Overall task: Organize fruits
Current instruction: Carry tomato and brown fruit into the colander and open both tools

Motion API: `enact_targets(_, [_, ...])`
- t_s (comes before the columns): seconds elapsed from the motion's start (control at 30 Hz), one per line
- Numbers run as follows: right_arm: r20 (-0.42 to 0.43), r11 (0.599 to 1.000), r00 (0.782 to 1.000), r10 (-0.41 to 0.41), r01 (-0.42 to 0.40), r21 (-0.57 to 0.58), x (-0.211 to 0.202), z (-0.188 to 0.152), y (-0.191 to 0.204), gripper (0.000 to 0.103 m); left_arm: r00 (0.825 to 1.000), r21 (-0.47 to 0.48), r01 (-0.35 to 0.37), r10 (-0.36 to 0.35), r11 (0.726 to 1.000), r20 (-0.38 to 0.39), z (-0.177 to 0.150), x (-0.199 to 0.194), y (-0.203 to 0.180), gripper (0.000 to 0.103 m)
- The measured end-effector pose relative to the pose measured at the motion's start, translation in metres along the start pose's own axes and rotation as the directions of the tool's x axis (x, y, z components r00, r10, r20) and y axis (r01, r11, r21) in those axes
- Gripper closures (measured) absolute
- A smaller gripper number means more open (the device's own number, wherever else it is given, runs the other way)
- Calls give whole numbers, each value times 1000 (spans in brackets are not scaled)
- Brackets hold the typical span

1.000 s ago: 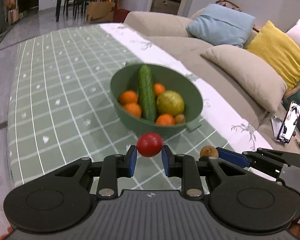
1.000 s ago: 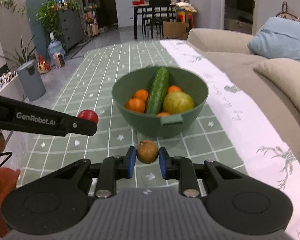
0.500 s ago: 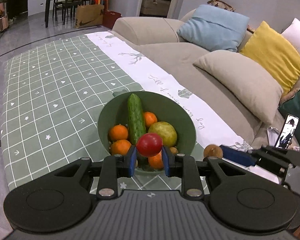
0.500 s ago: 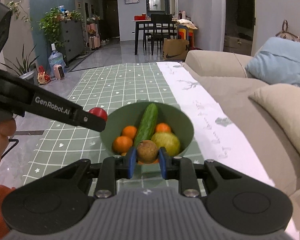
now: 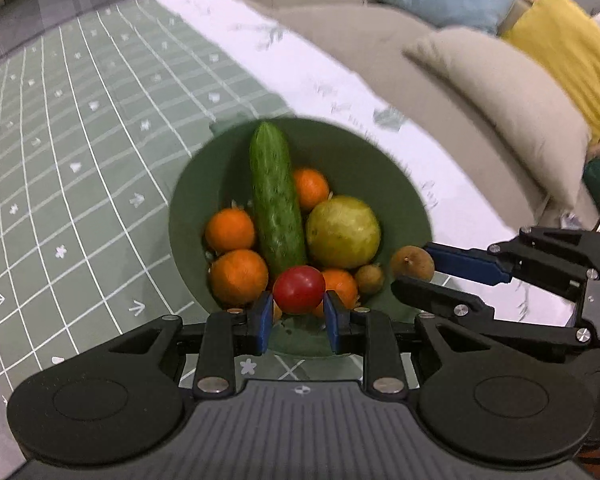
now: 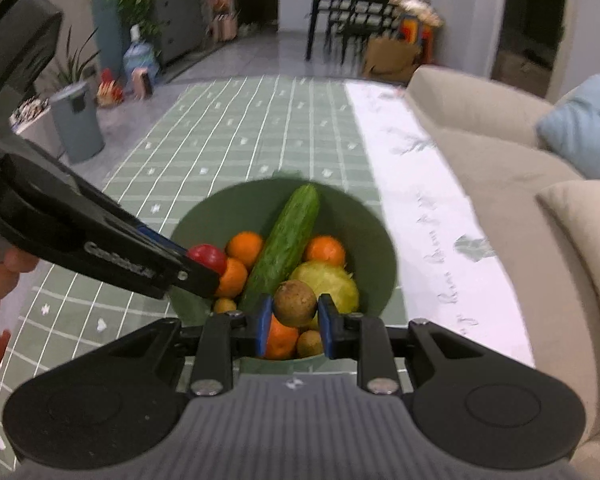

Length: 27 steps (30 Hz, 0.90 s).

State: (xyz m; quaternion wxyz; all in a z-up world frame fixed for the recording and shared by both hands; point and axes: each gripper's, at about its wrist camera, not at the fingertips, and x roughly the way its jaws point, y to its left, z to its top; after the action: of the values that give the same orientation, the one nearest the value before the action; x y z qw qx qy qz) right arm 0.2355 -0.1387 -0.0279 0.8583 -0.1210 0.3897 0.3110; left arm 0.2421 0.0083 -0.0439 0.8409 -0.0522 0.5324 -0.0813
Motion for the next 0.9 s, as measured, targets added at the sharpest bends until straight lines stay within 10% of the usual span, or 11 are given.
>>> enact_targets(0.5, [-135, 998, 989, 61, -61, 7, 36, 2, -10, 83, 986, -4, 14, -15, 1000, -166, 18, 40, 9, 73])
enact_targets(0.9, [-124, 988, 982, 145, -136, 79, 40, 13, 5, 82, 990, -54, -97, 102, 994, 96, 6, -26, 30, 73])
